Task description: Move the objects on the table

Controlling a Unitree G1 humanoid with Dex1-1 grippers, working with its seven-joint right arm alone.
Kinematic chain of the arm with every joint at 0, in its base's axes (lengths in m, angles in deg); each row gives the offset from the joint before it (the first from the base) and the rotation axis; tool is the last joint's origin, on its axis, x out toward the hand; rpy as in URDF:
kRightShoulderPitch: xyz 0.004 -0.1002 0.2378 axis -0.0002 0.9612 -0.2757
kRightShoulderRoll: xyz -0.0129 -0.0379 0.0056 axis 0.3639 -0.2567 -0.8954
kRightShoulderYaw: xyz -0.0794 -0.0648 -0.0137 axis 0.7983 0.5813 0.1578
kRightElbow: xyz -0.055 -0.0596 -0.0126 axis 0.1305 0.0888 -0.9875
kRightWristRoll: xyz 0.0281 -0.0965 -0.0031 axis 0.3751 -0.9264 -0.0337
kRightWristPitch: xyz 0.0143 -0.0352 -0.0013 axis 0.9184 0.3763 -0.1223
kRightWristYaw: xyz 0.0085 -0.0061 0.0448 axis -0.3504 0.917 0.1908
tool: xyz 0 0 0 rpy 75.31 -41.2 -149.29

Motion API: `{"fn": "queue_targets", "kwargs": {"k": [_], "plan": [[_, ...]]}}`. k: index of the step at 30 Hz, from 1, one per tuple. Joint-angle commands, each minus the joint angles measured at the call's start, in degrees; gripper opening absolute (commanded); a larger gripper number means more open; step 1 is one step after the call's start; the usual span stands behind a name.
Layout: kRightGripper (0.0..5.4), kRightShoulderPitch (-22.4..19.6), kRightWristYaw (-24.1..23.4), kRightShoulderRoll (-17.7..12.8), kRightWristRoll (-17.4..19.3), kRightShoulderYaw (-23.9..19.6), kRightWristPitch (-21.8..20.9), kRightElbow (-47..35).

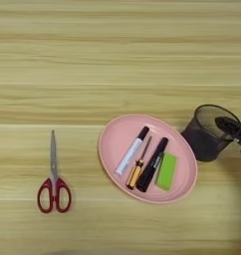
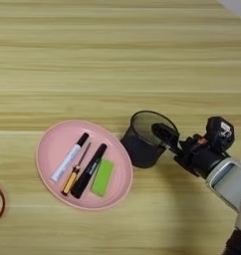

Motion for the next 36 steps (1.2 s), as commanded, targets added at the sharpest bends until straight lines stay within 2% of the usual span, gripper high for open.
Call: {"fn": "queue_targets", "kwargs": {"k": [1, 8, 25, 30, 36], "plan": [[3.8, -1.9, -0.85, -1.07, 0.26, 0.48, -1.55, -3.9], [2.9, -2.07, -1.86, -1.16, -0.42, 0.51, -0.93, -4.22], [1.26, -1.6, -2.54, -1.22, -1.22, 0.4, -1.13, -3.41], [0.61, -1.64, -2.58, -1.3, -1.36, 0.31, -1.1, -3.21], [0.29, -1.32, -2.49, -1.71, -1.18, -0.37, -0.18, -4.19]]}}
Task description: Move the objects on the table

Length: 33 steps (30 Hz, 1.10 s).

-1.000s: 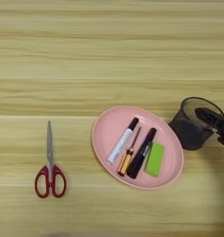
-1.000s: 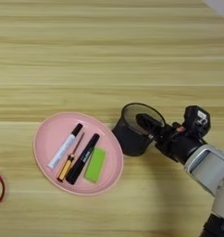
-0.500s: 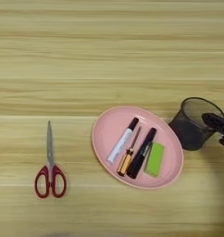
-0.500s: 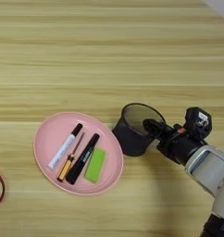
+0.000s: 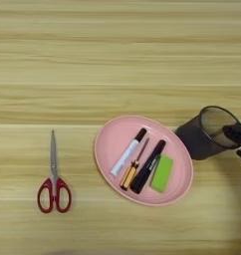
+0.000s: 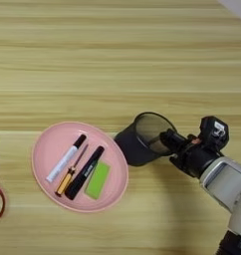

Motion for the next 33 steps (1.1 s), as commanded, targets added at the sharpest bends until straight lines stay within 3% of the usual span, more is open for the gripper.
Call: {"fn": "queue_targets", "kwargs": {"k": [1, 15, 33], "plan": [[0.28, -1.43, -0.05, -3.07, -0.38, -0.89, -1.48, -2.47], [0.28, 1.87, 1.62, -7.01, -0.6, -3.15, 2.44, -6.64], [0.28, 6.07, 4.29, -8.89, -2.64, -4.08, 4.03, -8.93]]}}
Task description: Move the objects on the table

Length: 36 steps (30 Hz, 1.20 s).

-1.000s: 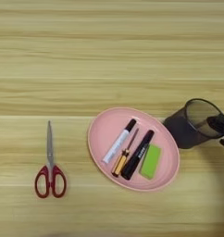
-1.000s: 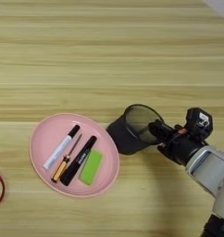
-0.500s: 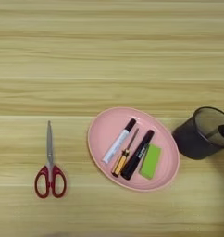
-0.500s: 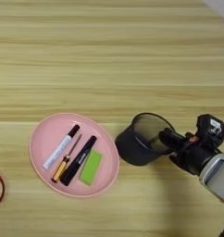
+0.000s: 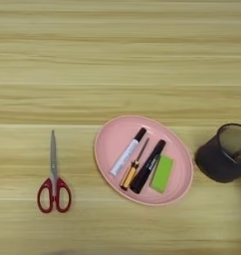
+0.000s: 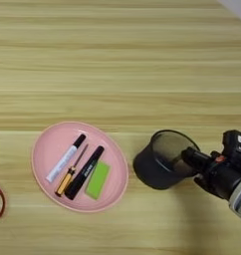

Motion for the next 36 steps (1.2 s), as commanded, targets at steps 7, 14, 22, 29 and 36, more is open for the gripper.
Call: {"fn": "queue_targets", "kwargs": {"k": [7, 14, 22, 29, 36], "plan": [[0.66, -1.66, 1.28, -3.88, -1.9, -0.34, -2.17, -1.49], [1.46, -2.53, 1.49, -3.51, -2.23, -0.4, -1.78, -1.32], [2.31, -3.17, 1.61, -3.3, -1.95, -0.93, -1.4, -1.92], [3.03, -3.57, 1.81, -3.79, -1.79, -1.74, -1.07, -2.58], [3.78, -3.64, 2.19, -3.99, -1.57, -2.5, -0.63, -3.48]]}}
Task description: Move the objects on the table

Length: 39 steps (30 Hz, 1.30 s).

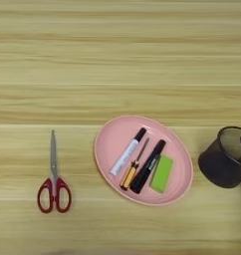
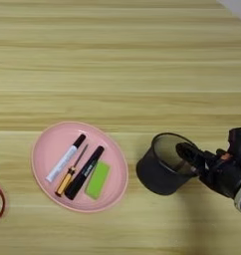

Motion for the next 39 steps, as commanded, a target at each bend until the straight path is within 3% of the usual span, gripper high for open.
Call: {"fn": "queue_targets", "kwargs": {"k": [1, 16, 23, 31, 39], "plan": [[3.83, -2.48, 0.66, -3.55, -0.4, -1.15, -2.4, -2.17], [5.32, -4.51, 1.48, -3.3, -0.2, -3.25, -2.27, -2.89], [5.37, -4.54, 1.77, -3.16, 0.07, -3.22, -2.2, -3.59], [5.37, -5.18, 3.41, -1.45, 1.6, -1.43, -7.05, -9.97], [5.37, -4.17, 3.66, 0.62, 1.2, 3.06, -14.74, -16.52]]}}
